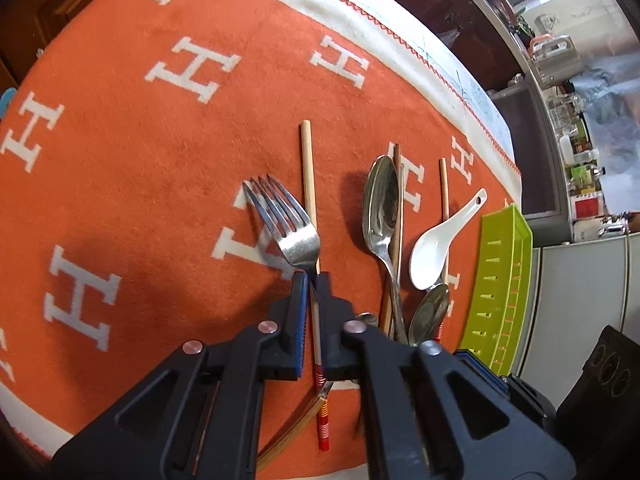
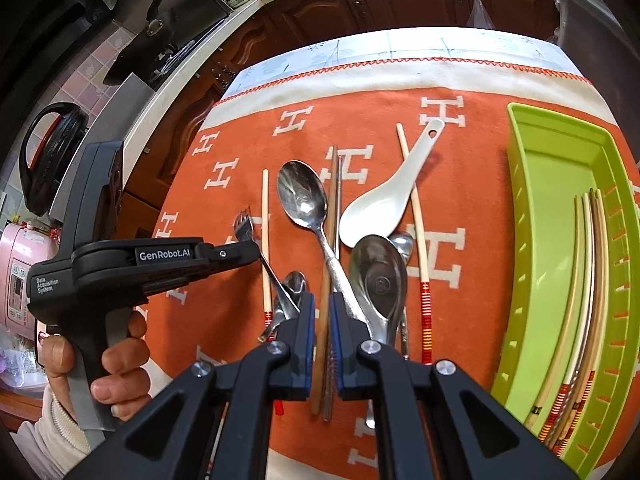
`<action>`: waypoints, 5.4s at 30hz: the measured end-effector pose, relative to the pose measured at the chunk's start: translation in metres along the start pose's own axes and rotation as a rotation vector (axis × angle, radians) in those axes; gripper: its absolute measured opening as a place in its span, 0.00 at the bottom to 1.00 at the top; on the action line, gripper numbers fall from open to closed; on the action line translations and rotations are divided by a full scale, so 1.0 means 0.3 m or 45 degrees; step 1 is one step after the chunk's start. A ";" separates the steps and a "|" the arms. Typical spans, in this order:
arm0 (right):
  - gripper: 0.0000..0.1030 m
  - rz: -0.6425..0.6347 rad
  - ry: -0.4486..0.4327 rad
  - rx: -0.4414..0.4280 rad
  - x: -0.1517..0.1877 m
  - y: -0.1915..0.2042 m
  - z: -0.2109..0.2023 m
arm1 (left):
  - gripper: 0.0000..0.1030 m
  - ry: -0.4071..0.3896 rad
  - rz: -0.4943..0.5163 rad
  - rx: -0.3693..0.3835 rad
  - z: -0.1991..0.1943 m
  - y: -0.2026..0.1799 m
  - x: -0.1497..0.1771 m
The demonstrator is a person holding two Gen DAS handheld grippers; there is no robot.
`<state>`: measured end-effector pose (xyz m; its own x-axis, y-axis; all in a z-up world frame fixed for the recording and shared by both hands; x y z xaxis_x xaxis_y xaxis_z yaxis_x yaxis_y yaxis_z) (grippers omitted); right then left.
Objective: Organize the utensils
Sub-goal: 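Lower the left tool onto a silver fork and close on its handle, then grasp a small wooden-handled spoon with the right tool while the left tool holds the fork, then carry the fork and small spoon into the green tray and open both tools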
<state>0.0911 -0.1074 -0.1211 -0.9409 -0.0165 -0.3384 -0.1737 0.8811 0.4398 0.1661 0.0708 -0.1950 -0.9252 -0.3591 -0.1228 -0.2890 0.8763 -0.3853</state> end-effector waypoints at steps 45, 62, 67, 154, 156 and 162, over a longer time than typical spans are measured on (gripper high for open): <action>0.07 -0.013 0.081 -0.037 0.024 0.025 0.072 | 0.00 -0.211 0.178 0.191 -0.187 0.001 0.041; 0.07 -0.015 0.233 -0.163 0.123 0.150 0.187 | 0.00 -0.125 0.222 0.047 -0.283 0.218 0.180; 0.07 0.006 0.251 -0.130 0.133 0.162 0.212 | 0.00 -0.124 0.207 0.058 -0.278 0.245 0.193; 0.08 0.186 -0.168 0.220 -0.045 -0.488 -0.126 | 0.28 -0.014 0.928 -0.064 0.098 -0.899 0.125; 0.08 0.196 -0.154 0.225 -0.055 -0.495 -0.117 | 0.38 -0.045 0.915 -0.071 0.086 -0.901 0.109; 0.08 0.197 -0.173 0.225 -0.053 -0.481 -0.143 | 0.38 -0.078 0.892 -0.078 0.036 -0.866 0.083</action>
<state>0.1186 -0.2546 -0.1436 -0.9024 0.1778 -0.3925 0.0337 0.9373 0.3470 0.2209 -0.1692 -0.1079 -0.8836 0.2802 -0.3750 0.3544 0.9239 -0.1446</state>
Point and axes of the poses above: each gripper's, at about its wrist camera, not at the fingertips, and z roughly the way its jaws point, y to its left, x to its underside, the point moved 2 cm from there along z, roughly the way its jaws point, and after that the axes turned 4 degrees about -x, right-handed, at the moved point
